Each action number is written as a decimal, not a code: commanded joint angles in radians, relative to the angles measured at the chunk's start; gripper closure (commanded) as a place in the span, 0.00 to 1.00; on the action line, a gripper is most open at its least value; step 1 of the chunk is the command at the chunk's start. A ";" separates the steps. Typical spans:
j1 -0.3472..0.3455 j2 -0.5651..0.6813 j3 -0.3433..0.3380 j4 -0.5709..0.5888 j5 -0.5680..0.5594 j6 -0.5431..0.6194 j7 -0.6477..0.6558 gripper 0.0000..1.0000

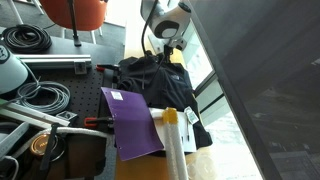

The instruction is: Close the zipper of the black vest

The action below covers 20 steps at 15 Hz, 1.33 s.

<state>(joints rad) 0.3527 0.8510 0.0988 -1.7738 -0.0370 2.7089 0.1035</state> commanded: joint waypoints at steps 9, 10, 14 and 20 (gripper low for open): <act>0.034 0.038 0.151 0.134 -0.003 -0.029 -0.121 0.98; 0.033 0.038 0.155 0.137 -0.004 -0.028 -0.134 0.98; 0.029 0.041 0.156 0.139 -0.005 -0.034 -0.167 0.98; 0.015 0.024 0.140 0.059 -0.002 -0.085 -0.160 0.98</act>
<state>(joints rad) 0.3784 0.8804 0.2288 -1.6809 -0.0370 2.6450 -0.0528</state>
